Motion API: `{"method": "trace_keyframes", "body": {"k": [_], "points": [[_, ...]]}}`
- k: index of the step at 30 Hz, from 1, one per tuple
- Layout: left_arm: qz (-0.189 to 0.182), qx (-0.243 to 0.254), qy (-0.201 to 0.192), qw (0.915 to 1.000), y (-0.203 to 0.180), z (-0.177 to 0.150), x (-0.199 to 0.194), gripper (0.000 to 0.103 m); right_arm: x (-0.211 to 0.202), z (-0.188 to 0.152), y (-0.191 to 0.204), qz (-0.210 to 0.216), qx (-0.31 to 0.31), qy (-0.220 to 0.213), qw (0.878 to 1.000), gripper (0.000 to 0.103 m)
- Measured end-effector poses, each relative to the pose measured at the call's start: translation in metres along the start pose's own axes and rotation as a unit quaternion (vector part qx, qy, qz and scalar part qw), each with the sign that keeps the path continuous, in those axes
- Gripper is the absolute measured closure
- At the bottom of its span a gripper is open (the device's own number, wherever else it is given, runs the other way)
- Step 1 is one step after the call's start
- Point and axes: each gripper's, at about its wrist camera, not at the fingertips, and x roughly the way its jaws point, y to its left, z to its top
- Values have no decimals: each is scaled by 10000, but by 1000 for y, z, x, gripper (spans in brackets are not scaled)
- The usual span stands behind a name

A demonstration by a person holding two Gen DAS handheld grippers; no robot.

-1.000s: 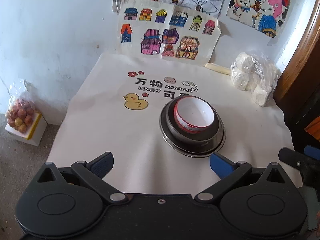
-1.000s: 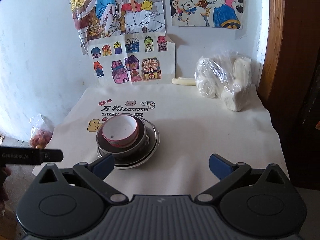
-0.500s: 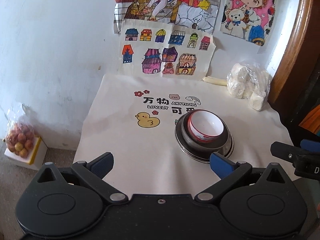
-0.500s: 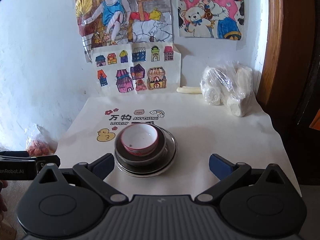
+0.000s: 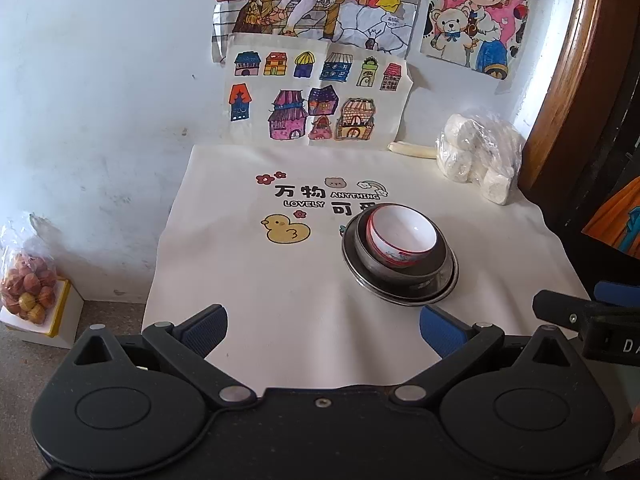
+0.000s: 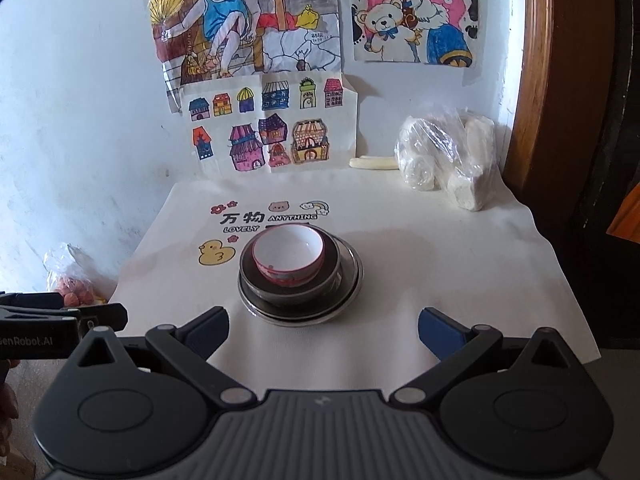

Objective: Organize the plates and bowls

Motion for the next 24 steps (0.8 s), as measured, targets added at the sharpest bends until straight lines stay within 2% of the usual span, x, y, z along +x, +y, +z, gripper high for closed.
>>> {"method": "trace_keyframes", "body": {"k": [24], "points": [[-38,128,68,9999,-3,-8,-6,1,-8,-9,1,34,19,93,9999,0]]}}
